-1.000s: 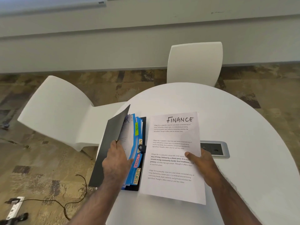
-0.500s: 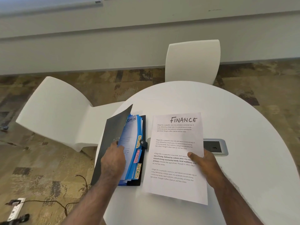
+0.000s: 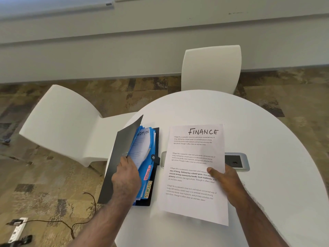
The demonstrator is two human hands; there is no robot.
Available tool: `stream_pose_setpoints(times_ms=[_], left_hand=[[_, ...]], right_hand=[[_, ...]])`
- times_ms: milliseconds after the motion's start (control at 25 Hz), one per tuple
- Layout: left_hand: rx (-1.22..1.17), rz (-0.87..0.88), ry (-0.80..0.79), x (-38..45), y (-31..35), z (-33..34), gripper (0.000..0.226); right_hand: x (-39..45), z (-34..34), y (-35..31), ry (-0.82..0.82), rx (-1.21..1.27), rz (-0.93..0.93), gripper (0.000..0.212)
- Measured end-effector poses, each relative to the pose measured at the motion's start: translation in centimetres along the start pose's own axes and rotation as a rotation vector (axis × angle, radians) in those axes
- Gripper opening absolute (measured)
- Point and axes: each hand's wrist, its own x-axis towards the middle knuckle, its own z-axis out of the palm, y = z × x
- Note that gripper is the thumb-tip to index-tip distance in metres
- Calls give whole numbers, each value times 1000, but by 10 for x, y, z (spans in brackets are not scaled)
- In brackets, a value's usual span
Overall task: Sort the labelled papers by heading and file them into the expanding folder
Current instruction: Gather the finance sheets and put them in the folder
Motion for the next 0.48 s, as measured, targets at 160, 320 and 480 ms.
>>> stream_pose_setpoints(times_ms=[160, 320, 480], left_hand=[[-102, 50, -8, -4, -6, 0, 70], [-286, 147, 9, -2, -10, -3, 76], [-358, 187, 18, 1, -14, -5, 74]], right_hand=[[-2, 10, -7, -16, 27, 5, 23], [7, 38, -24, -30, -83, -36, 18], [21, 75, -37, -37, -302, -35, 21]])
